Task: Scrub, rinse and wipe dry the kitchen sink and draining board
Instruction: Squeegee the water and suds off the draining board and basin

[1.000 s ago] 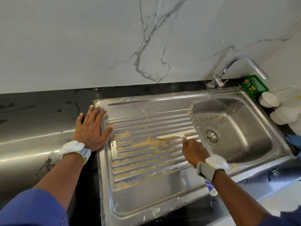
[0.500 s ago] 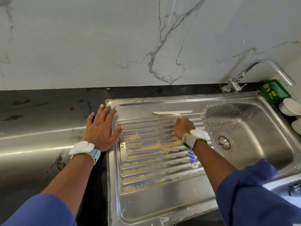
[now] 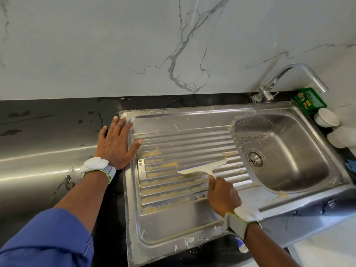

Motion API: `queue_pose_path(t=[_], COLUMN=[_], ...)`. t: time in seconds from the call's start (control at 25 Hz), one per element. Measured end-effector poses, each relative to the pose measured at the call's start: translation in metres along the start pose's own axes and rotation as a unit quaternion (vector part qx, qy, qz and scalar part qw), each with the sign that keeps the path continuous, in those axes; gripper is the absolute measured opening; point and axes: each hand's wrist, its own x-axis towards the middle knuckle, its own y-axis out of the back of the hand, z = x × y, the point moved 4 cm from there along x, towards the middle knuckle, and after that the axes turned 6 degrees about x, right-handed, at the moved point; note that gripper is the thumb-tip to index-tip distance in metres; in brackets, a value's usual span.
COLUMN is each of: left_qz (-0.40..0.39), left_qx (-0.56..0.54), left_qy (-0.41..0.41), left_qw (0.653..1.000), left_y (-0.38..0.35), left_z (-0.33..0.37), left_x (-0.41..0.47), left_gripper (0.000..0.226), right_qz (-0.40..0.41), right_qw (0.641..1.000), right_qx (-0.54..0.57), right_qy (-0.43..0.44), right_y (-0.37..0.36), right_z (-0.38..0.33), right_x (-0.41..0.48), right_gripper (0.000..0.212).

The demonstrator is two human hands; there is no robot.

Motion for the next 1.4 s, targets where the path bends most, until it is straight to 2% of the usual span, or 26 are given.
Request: queue_pose_path(t=[0.08,0.16,0.28,0.36,0.44,0.56,0.68,0.8,0.96,1.16,1.32,1.4], left_qz=[0.007,0.008,0.009,0.010,0.009,0.008,0.002,0.000,0.002,0.003,0.017,0.016], left_qx=[0.000,-0.002,-0.004,0.002,0.005,0.013,0.019,0.022,0.014,0.001,-0.009,-0.002], left_qy=[-0.002,0.003,0.002,0.004,0.006,0.009,0.008,0.010,0.019,0.014,0.013,0.015], left_qw=[1.000,1.000,1.000,1.000,1.000,1.000,1.000,1.000,1.000,1.000,1.000,1.000], left_y=[0.001,0.001,0.000,-0.001,-0.002,-0.004,-0.006,-0.006,-0.003,0.002,0.005,0.004], left_z=[0.001,-0.002,0.001,-0.001,-0.002,-0.004,-0.003,-0.003,-0.002,0.000,0.000,-0.001], left_x=[-0.001,-0.001,-0.002,0.001,0.002,0.003,0.003,0.002,0.002,-0.003,-0.005,-0.005], left_gripper=[0.079,0.079,0.080,0.080,0.080,0.079,0.077,0.077,0.076,0.077,0.075,0.075], right_qz=[-0.030,-0.060,-0.066,-0.068,-0.053,-0.027,-0.057,-0.060,-0.030,-0.033,-0.050,-0.095], right_qw=[0.999,0.987,0.929,0.902,0.910,0.952,0.978,0.983,0.995,0.996,0.997,0.994], right_qx=[0.025,0.145,0.363,0.425,0.409,0.303,0.201,0.174,0.098,0.079,0.053,0.057], right_qy=[-0.006,-0.009,-0.031,-0.043,-0.040,-0.031,-0.017,-0.011,-0.001,-0.011,-0.022,-0.019], right_y=[0.004,0.012,0.025,0.025,0.023,0.025,0.029,0.020,-0.003,-0.022,-0.026,-0.023], right_z=[0.007,-0.004,-0.042,-0.079,-0.112,-0.151,-0.167,-0.164,-0.131,-0.085,-0.061,-0.047], right_x=[-0.019,-0.023,0.013,0.057,0.105,0.153,0.164,0.160,0.125,0.061,-0.005,-0.044], right_gripper=[0.052,0.049,0.047,0.044,0.046,0.045,0.043,0.047,0.057,0.064,0.061,0.058])
